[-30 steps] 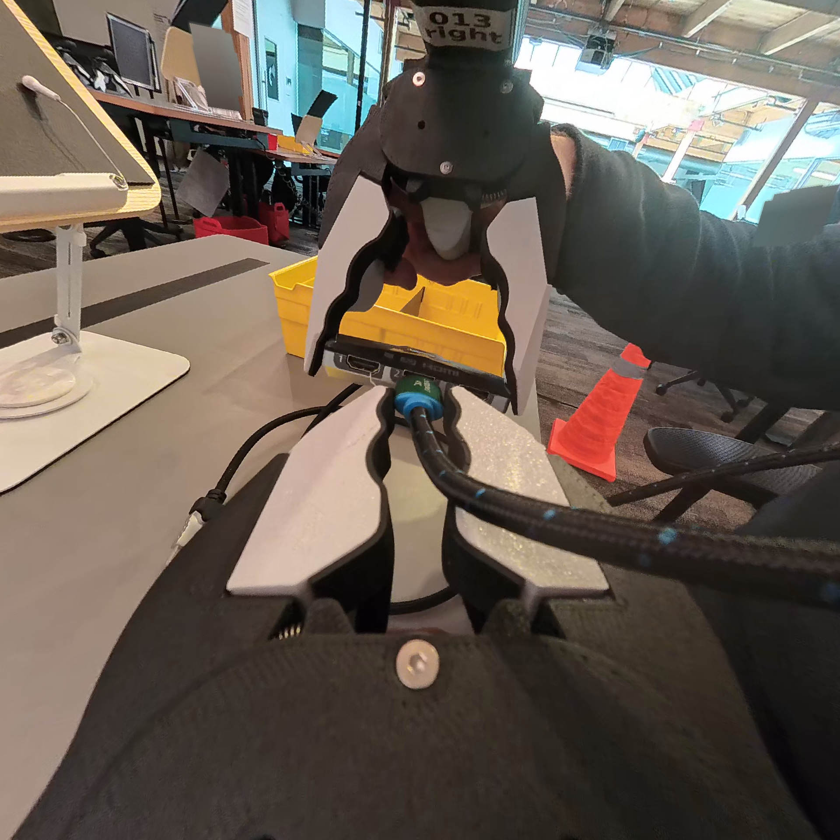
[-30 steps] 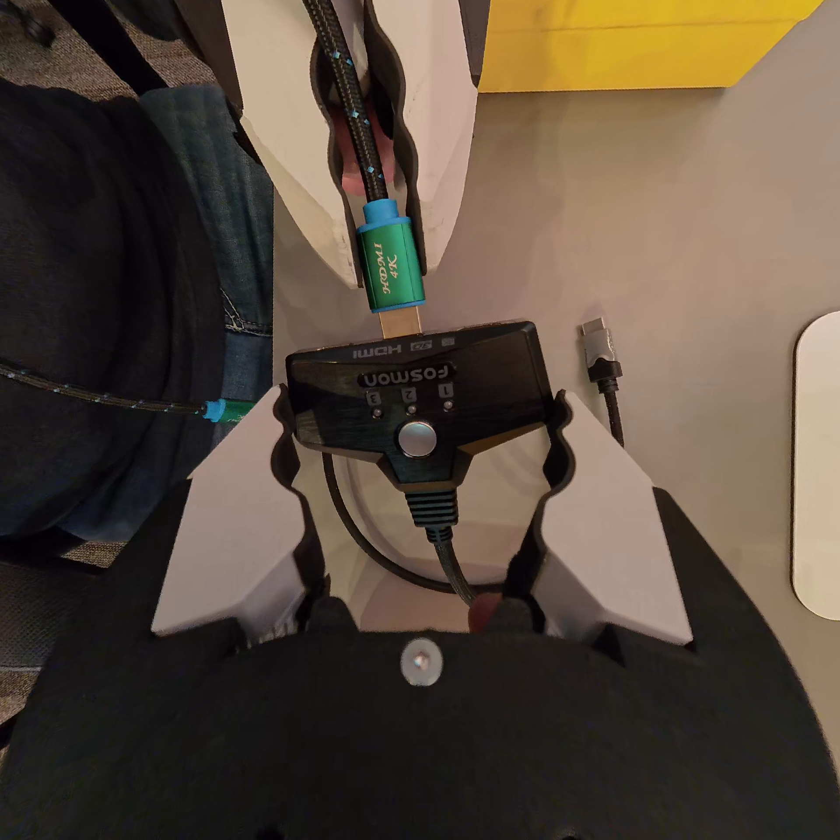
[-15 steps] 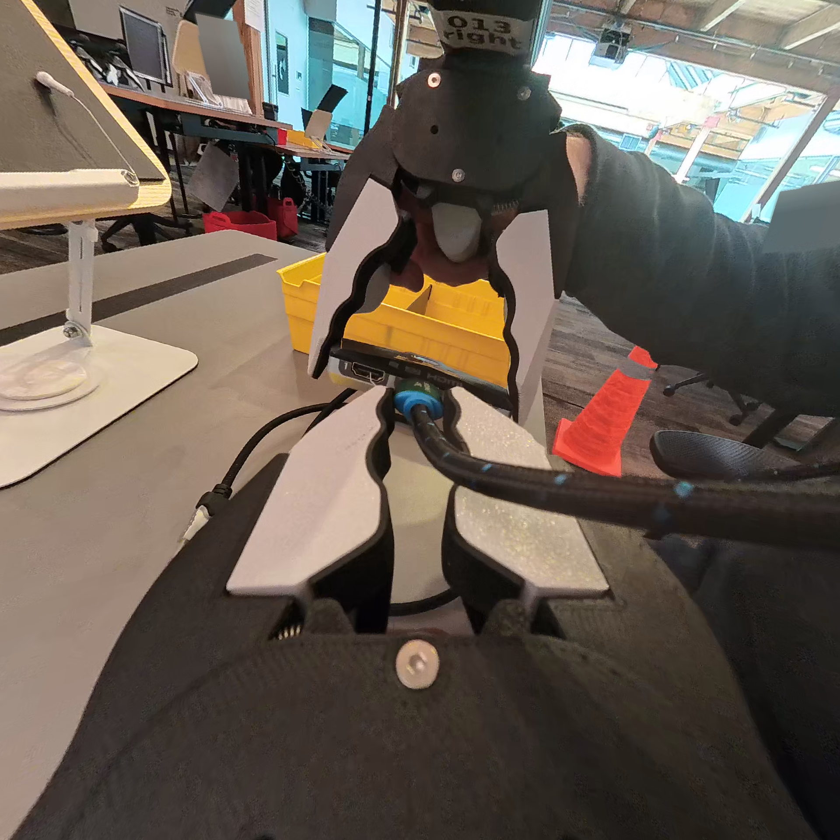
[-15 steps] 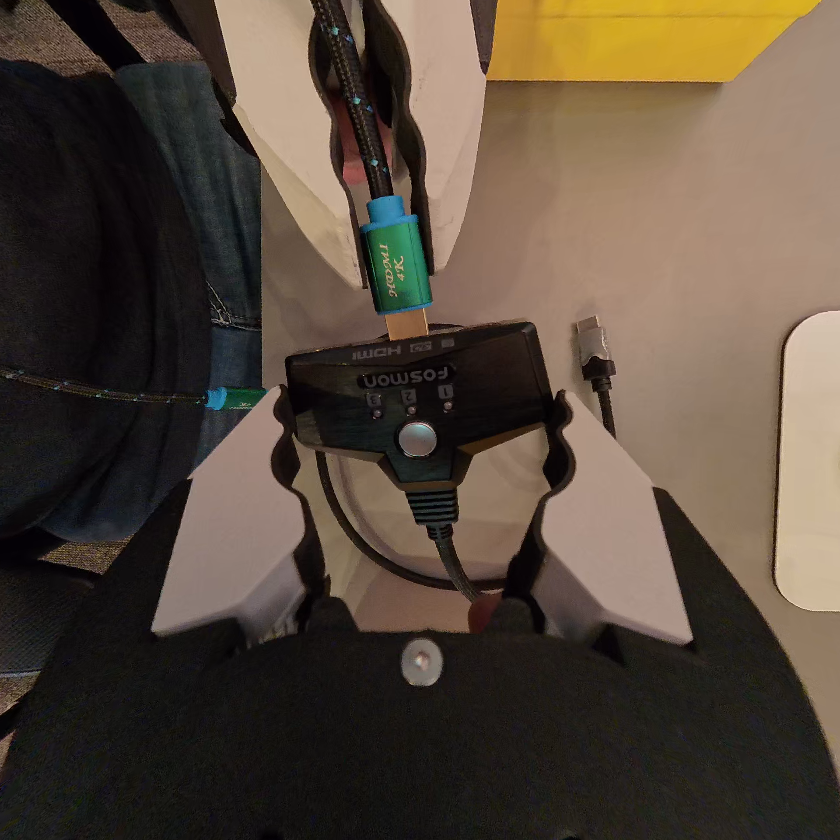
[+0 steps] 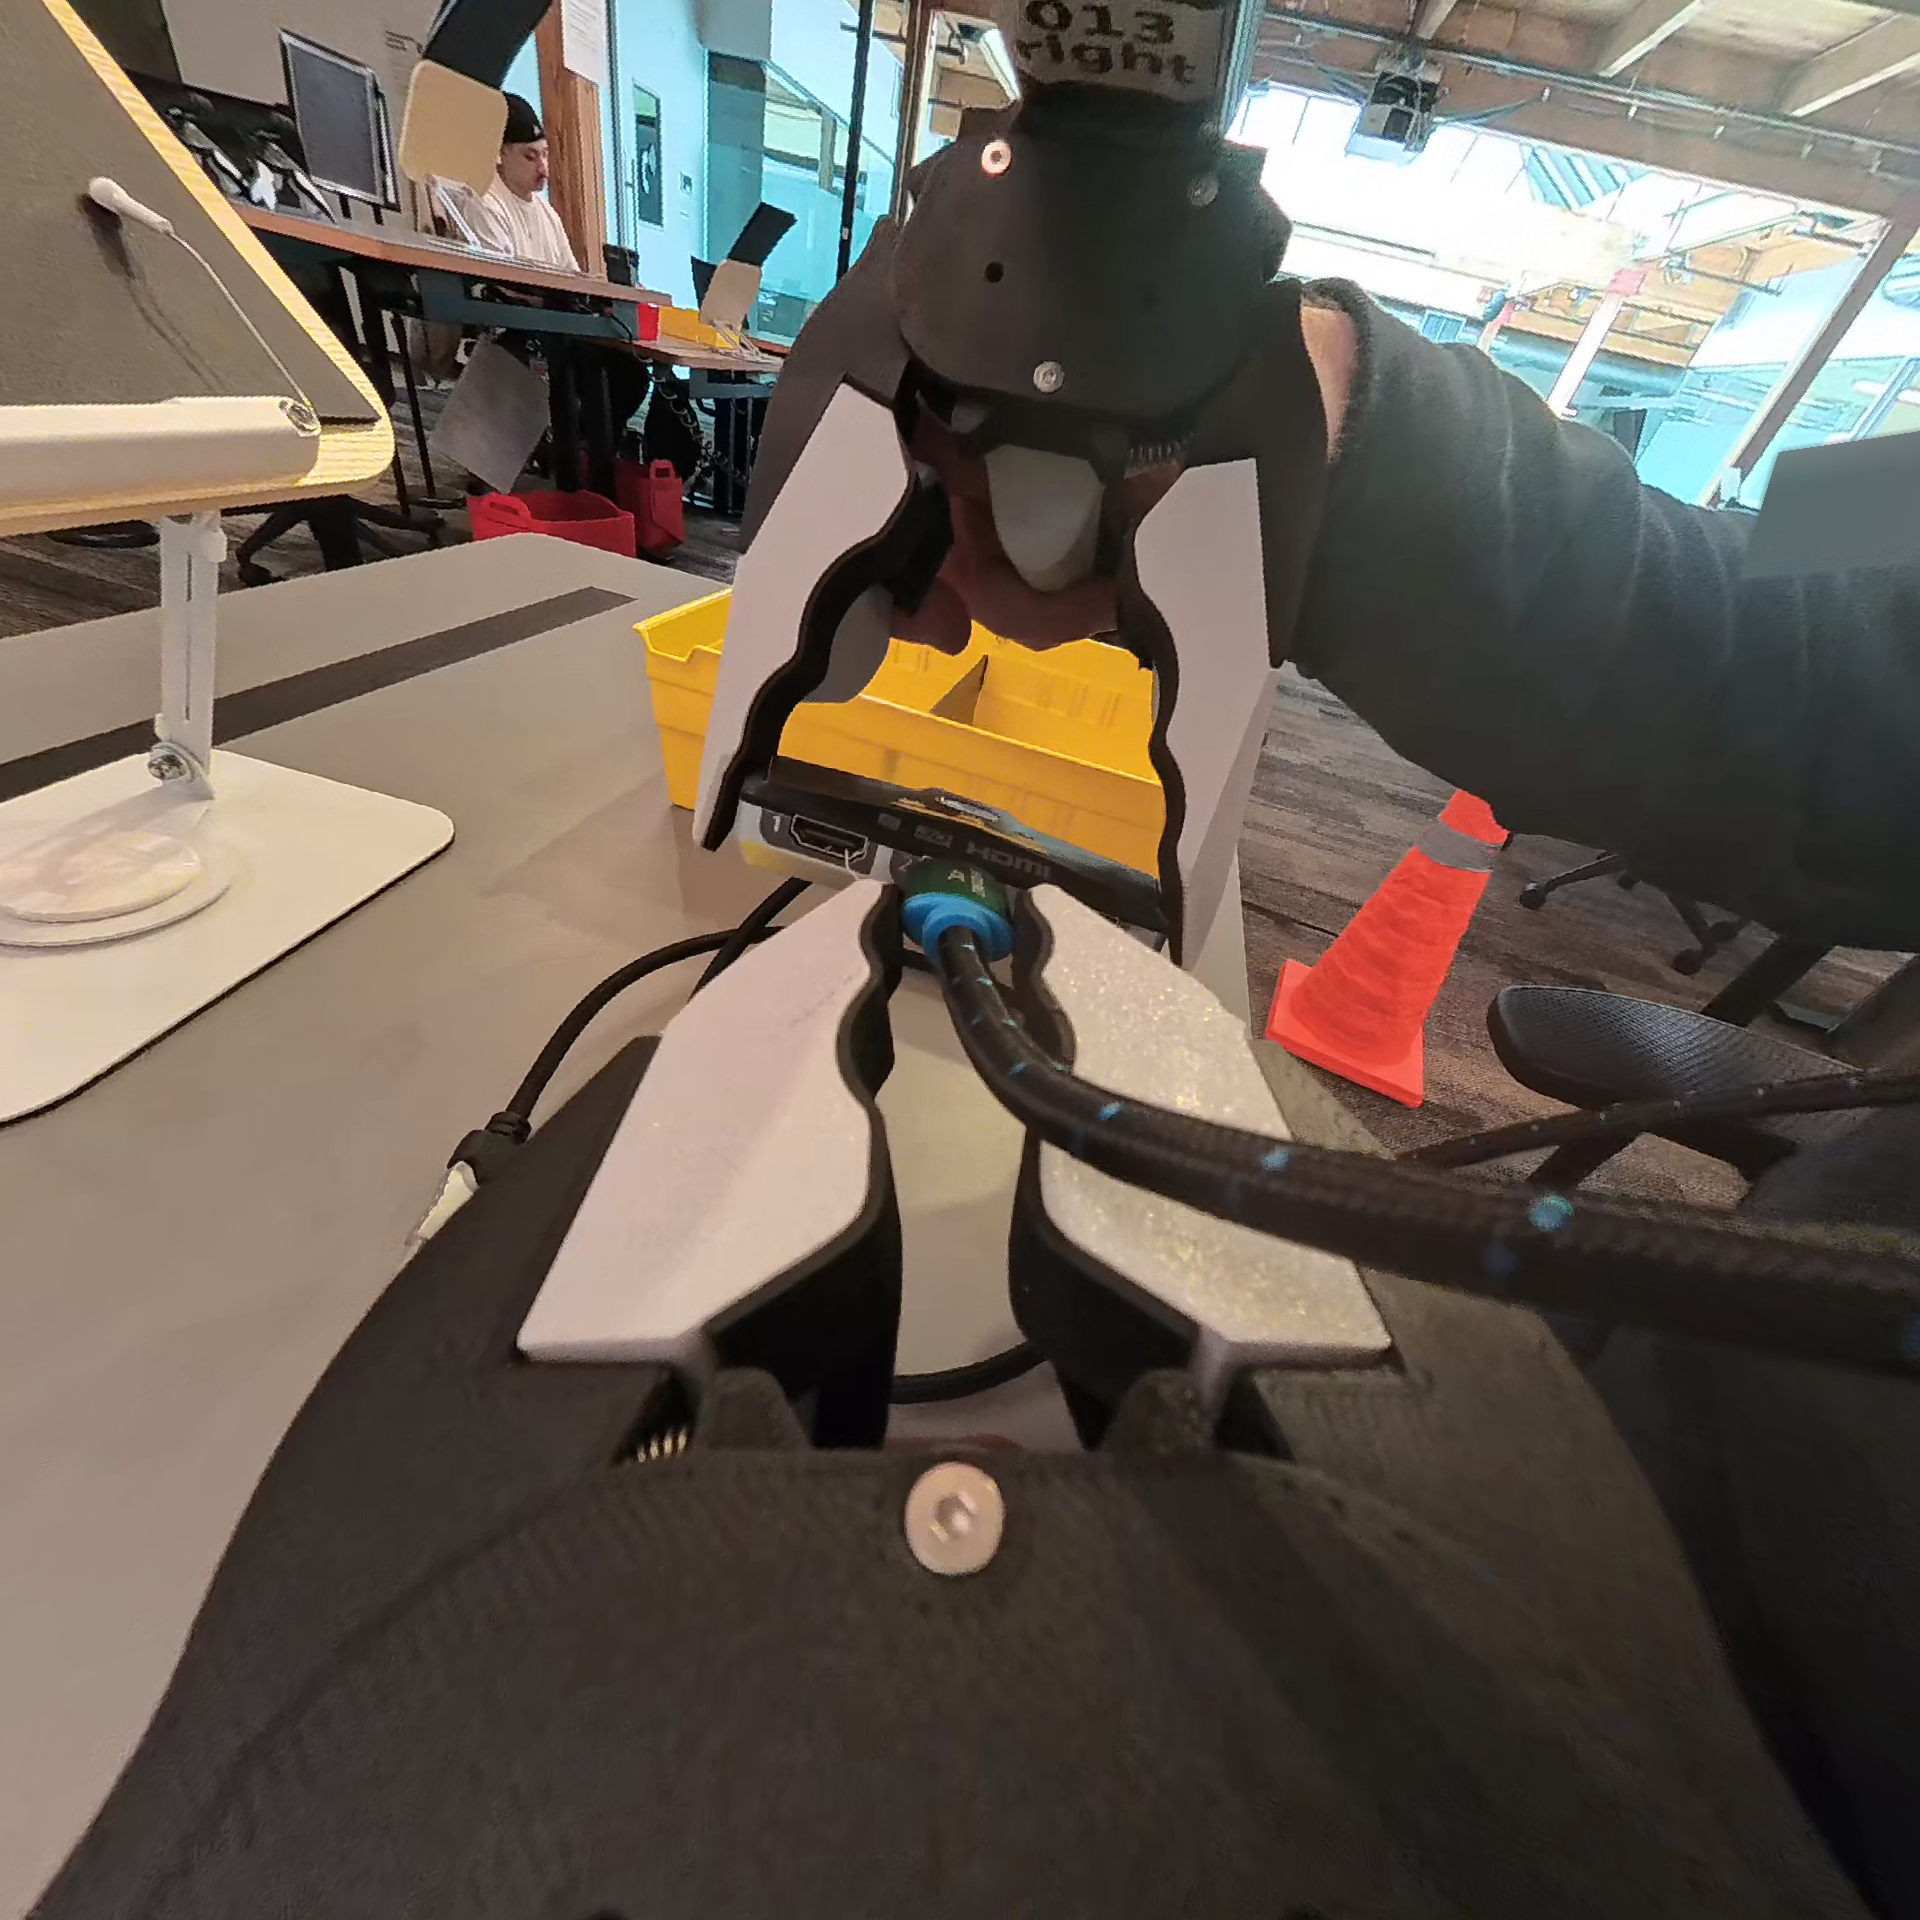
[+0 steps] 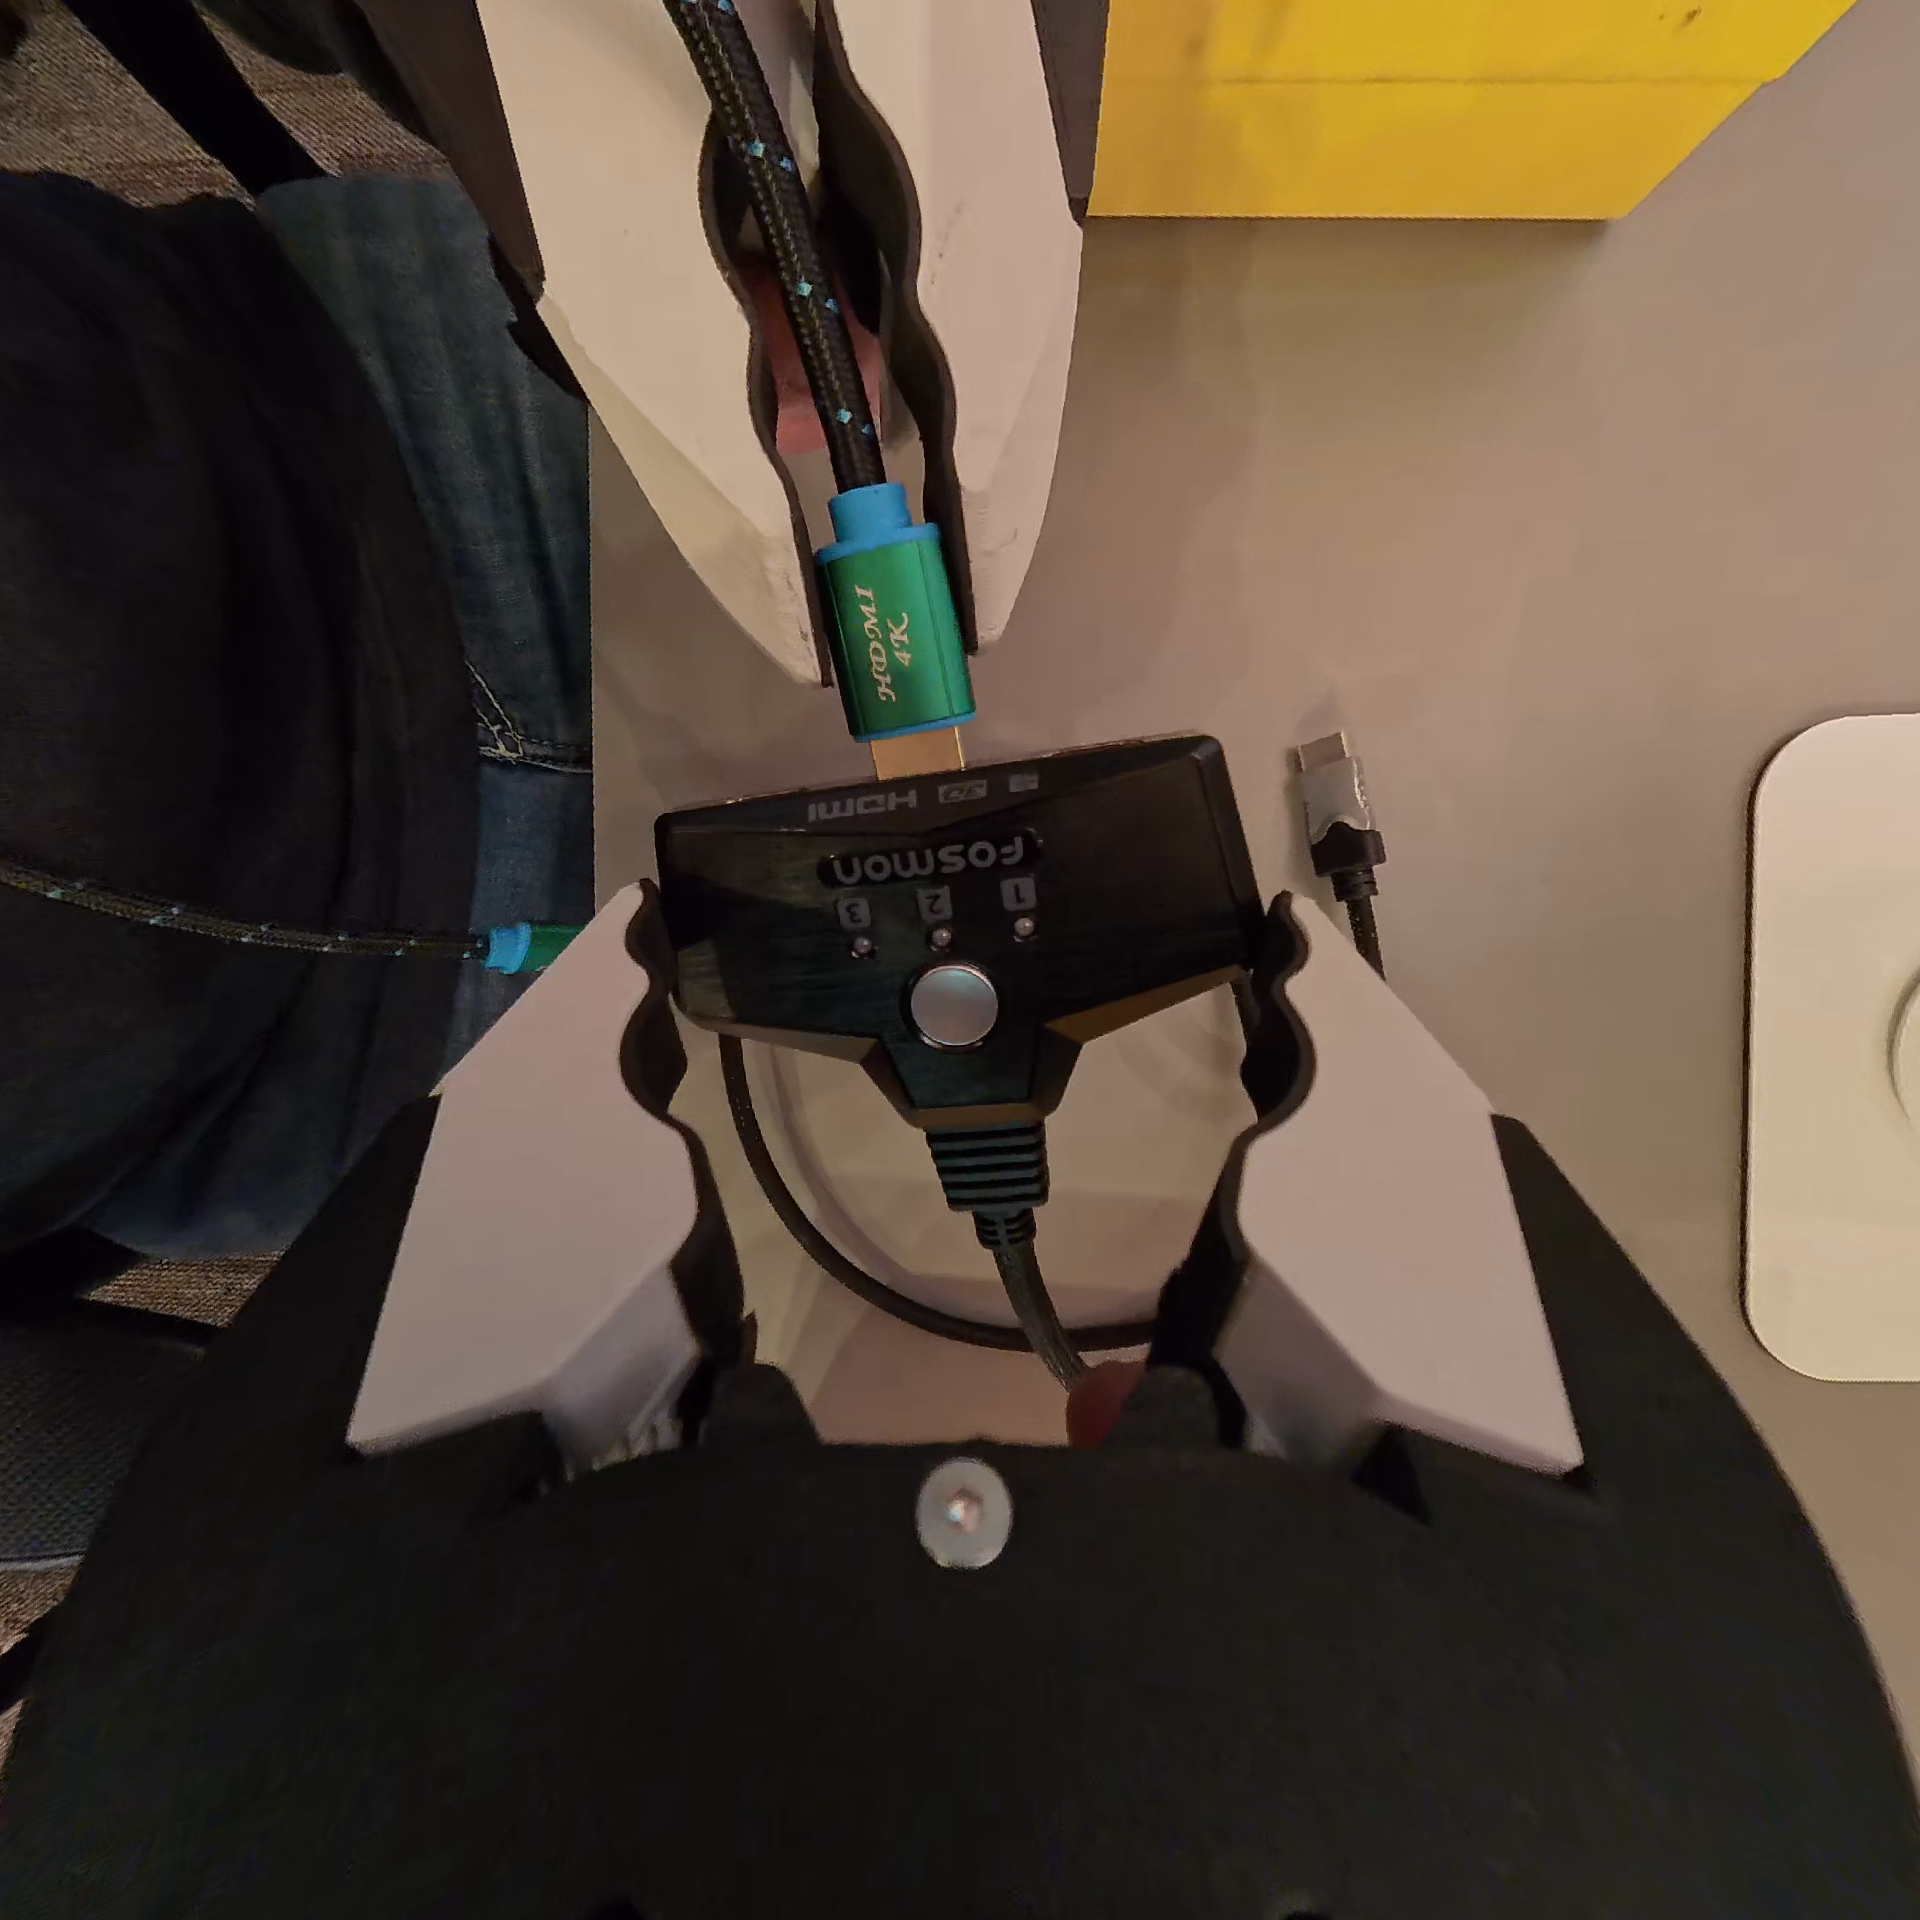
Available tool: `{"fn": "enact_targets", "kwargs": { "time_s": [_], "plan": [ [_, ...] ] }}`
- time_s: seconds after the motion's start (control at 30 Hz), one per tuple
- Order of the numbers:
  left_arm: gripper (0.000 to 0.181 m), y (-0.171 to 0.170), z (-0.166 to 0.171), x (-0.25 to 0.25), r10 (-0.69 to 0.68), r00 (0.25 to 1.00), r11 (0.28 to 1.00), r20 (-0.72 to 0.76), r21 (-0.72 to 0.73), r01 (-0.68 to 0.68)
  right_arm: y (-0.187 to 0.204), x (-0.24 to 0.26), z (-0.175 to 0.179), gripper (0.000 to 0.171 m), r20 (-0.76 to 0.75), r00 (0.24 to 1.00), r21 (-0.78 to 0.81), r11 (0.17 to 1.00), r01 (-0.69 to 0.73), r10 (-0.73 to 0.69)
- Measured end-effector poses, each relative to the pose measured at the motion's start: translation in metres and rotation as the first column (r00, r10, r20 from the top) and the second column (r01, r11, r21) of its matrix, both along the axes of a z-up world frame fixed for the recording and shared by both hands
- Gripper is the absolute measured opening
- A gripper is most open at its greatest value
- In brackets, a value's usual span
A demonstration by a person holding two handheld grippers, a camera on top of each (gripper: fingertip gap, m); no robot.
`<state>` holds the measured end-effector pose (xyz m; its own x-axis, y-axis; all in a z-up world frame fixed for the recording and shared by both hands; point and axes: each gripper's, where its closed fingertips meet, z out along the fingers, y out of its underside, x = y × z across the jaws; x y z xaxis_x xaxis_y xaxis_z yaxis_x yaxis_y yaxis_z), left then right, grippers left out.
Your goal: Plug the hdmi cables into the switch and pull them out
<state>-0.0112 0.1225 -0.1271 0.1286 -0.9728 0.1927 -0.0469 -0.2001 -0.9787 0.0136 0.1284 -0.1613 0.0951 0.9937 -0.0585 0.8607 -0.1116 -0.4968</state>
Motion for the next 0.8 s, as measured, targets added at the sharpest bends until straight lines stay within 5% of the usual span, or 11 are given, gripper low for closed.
{"fn": "enact_targets", "kwargs": {
  "time_s": [0.8],
  "plan": [
    [0.020,0.001,0.009,-0.001,-0.001,0.995,1.000,0.101,-0.030,0.004,0.002,-0.005,0.013,0.109,-0.077,0.997,0.035,0.999,0.026,-0.023]
  ]
}}
